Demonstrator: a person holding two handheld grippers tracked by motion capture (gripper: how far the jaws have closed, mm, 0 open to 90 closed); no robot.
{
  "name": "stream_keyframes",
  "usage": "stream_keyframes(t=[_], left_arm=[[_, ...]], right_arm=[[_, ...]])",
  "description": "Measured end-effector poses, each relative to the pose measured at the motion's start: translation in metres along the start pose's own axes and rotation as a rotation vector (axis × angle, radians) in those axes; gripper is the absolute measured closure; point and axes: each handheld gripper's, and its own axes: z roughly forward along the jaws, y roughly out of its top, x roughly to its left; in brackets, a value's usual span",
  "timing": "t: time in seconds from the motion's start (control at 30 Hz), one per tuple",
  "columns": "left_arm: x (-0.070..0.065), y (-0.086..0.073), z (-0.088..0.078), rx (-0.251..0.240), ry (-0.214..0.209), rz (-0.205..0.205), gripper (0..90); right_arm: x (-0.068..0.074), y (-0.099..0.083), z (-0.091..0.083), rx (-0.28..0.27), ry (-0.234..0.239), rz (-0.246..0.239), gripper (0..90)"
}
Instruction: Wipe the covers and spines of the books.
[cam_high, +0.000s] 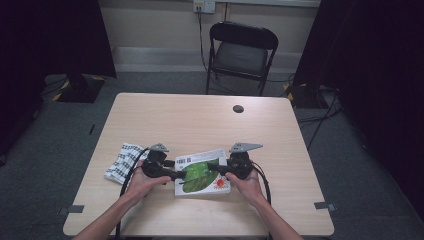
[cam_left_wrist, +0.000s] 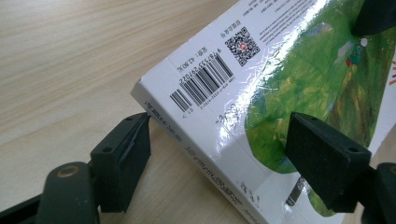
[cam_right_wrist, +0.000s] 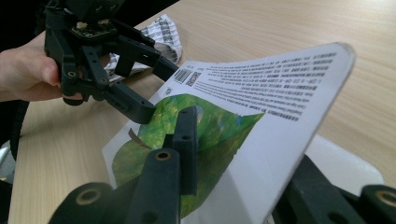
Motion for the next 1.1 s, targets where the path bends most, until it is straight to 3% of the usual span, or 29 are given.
stream_keyframes(t=[0.07,0.17,0.3,0.37,0.57,0.67,0.77,0.9,1.1], left_arm=[[0.003,-0.001,0.0,-0.005,-0.035,0.0,21.8],[0.005,-0.001,0.002,-0.009,-0.05,-0.003,17.7],[0.003,-0.002,0.008,-0.016,-0.108,0.011,19.2],[0.003,-0.002,0.01,-0.013,-0.141,-0.009,19.1],[0.003,-0.003,0.012,-0.025,-0.187,-0.006,25.0],[0.003,-0.003,0.009,-0.039,-0.194,-0.008,31.9],[-0.003,-0.001,0.002,-0.096,-0.264,0.021,49.8],[-0.015,0.003,-0.001,-0.121,-0.269,0.076,65.7],[-0.019,0.006,-0.012,-0.146,-0.244,0.103,71.8]], right_arm=[[0.002,0.0,-0.002,0.0,-0.001,-0.009,71.9],[0.004,0.0,-0.005,-0.006,0.004,-0.017,72.6],[0.007,0.001,-0.007,-0.01,0.004,-0.031,73.1],[0.007,0.0,-0.008,-0.01,0.005,-0.035,73.5],[0.001,-0.005,-0.01,-0.011,0.03,0.001,74.2],[-0.004,-0.007,-0.009,0.002,0.032,0.03,74.4],[-0.008,-0.009,-0.011,-0.008,0.04,0.06,75.8],[-0.004,-0.005,-0.014,-0.037,0.069,0.063,79.4],[0.002,0.001,-0.017,-0.063,0.072,0.026,80.1]])
